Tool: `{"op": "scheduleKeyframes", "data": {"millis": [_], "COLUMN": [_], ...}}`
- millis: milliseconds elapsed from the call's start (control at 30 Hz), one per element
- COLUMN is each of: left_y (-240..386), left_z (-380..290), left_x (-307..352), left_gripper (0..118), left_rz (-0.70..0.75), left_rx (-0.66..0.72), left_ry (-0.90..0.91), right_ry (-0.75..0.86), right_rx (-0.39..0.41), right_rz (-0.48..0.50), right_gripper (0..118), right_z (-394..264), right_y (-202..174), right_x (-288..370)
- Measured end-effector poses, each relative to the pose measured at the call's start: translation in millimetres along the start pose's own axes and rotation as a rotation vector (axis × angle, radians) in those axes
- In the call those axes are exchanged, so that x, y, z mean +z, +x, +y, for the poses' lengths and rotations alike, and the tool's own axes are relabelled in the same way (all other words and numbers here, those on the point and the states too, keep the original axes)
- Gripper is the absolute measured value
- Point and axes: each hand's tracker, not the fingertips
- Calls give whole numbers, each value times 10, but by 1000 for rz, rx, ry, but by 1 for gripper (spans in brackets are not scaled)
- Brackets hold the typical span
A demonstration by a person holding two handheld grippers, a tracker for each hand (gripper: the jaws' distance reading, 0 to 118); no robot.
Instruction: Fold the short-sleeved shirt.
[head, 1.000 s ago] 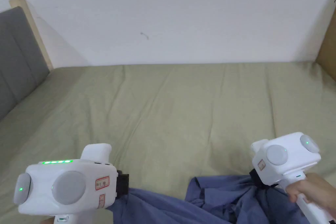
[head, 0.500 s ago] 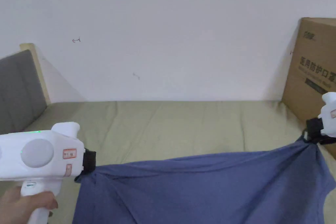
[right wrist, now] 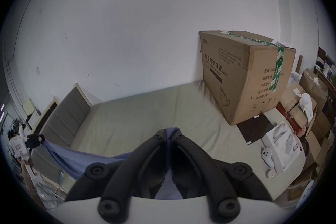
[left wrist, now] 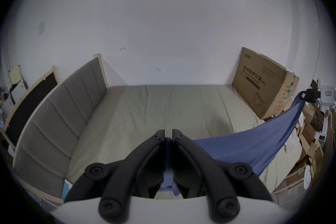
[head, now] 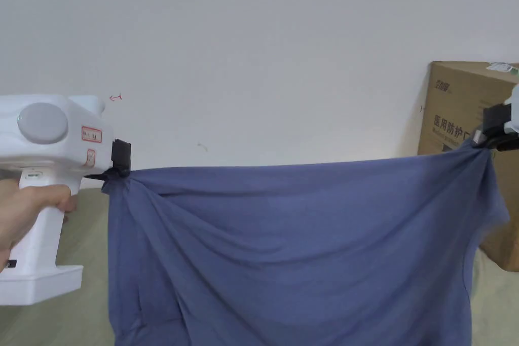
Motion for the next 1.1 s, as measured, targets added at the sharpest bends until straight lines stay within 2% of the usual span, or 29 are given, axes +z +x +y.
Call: {"op": "scheduleKeyframes", "data": {"millis": [367,467,600,700,867,933,1000,1100], "left_y": [-386,-437,-401,-393,-371,-403,-411,-390], "left_z": [1417,1786,2160,2308,2298,2128,1882,1367], "left_x": [-792,-979,-1173,-1251,-1621,-1844,-2190,-2802], "left_gripper": [6,6,6,6,6,6,6,6], "left_rz": [113,155,213,210,271,255,267,330], "left_rx": [16,16,-45,-11,-62,3,-5,-29], "left_ry": [93,121,160,193,217,196,144,42], "right_ry": [139,186,210,243,232,218,172,65], "right_rx": [-44,-78,-32,-44,-14,-5,21,10], "right_rz": [4,18,-12,-9,-13,-24,-48,-53], "right_gripper": [5,5,5,5,5,5,5,5], "right_z": [1510,1810,2071,2164,2124,2014,1749,1383], "right_y": [-782,-908,-1055,-1089,-1093,-1083,-1153,-1065], "right_x": [-637,-733,-851,-913,-1211,-1428,-1694,-2285]}}
